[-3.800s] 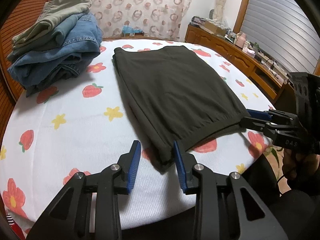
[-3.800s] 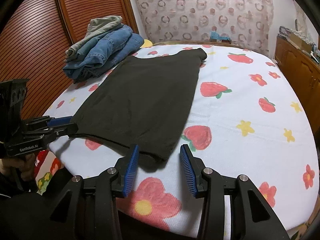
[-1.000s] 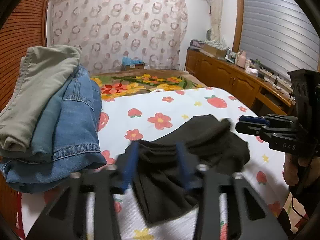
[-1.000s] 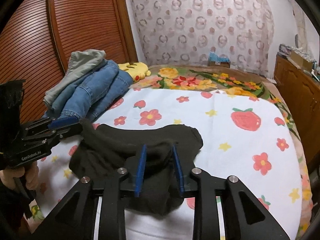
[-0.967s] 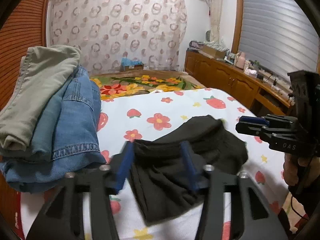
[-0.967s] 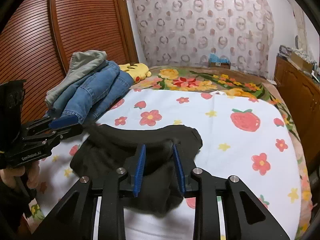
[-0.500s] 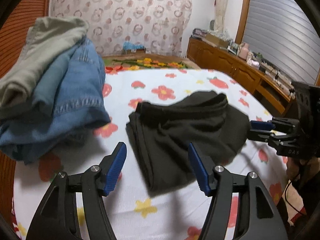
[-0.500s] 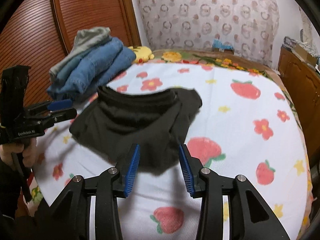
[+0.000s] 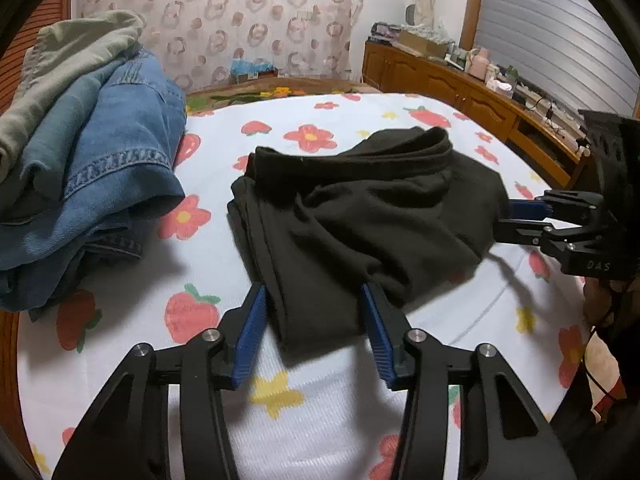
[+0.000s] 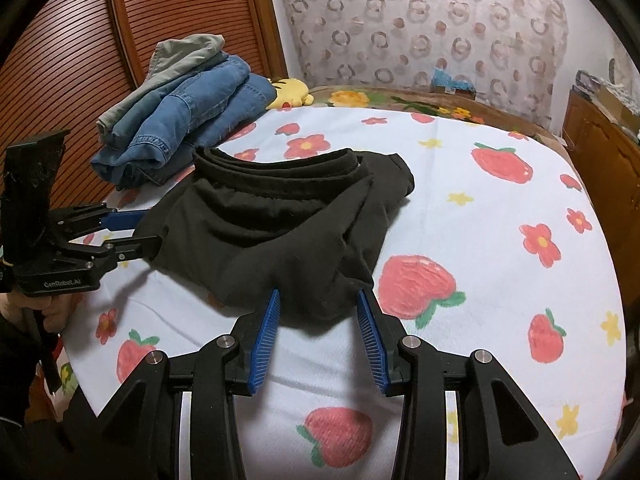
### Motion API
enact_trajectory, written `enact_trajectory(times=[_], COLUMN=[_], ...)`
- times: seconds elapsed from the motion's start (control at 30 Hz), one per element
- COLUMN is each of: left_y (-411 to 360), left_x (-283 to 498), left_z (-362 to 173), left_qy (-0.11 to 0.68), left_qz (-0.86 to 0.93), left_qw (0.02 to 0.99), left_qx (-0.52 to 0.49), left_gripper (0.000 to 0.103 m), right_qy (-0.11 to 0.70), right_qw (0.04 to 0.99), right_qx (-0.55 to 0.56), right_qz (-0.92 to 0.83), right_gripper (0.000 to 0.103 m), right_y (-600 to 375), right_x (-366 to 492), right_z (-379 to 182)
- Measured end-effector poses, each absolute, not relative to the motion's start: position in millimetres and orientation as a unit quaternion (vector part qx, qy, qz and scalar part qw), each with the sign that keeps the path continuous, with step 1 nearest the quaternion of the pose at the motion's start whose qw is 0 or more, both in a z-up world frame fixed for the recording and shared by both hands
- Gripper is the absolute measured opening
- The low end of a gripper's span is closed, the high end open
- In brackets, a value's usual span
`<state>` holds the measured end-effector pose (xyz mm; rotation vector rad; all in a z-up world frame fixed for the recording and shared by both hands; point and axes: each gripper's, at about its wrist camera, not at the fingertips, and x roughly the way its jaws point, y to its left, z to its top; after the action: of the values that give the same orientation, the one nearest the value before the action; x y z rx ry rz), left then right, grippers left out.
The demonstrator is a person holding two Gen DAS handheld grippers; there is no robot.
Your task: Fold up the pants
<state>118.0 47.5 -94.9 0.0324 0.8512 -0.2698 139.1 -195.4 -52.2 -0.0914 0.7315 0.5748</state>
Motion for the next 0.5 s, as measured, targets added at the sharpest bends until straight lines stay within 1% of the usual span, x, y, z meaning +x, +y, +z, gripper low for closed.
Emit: enact_trajectory(times=[0.03, 0.07, 0.1, 0.13, 0.17, 0.2, 0.3, 0.5], left_y=[48.3, 49.4, 50.1, 50.3, 50.8, 51.0, 54.1, 56.9], left_x=[118.8, 119.5, 119.5, 119.4, 119.0, 118.7, 113.7, 89.7], left_z=[-95.7, -95.9, -95.7, -94.7, -93.9, -93.2, -84.8, -61.0], left_qy=[0.413, 0.413, 0.413, 0.412, 0.411, 0.411, 0.396, 0.366], left_qz=[-0.13, -0.129, -0.127, -0.126, -0.127, -0.126, -0.126, -0.14], left_qw=[0.901, 0.901, 0.902, 0.902, 0.903, 0.903, 0.91, 0.92], left_qx=[0.015, 0.015, 0.016, 0.018, 0.017, 0.019, 0.014, 0.001], left_gripper=[0.044, 0.043, 0.034, 0.026, 0.021, 0.011, 0.007, 0.006], right_qy=[0.354, 0.354, 0.353, 0.349, 0.345, 0.342, 0.328, 0.314], right_qw=[0.892, 0.891, 0.891, 0.892, 0.892, 0.893, 0.899, 0.899], right_qx=[-0.046, -0.049, -0.052, -0.057, -0.057, -0.055, -0.041, -0.033], right_qz=[0.277, 0.28, 0.281, 0.283, 0.286, 0.287, 0.289, 0.303], right_gripper=[0.039, 0.028, 0.024, 0.017, 0.014, 0.013, 0.011, 0.01], right_y=[-194.3, -193.6, -193.3, -193.3, -193.8, -195.1, -204.5, -218.8], right_x=[139.4, 139.1, 138.4, 136.7, 135.9, 134.6, 129.3, 100.8], right_z=[-52.9, -53.2, -52.7, -51.4, -49.4, -47.2, -35.7, -18.0])
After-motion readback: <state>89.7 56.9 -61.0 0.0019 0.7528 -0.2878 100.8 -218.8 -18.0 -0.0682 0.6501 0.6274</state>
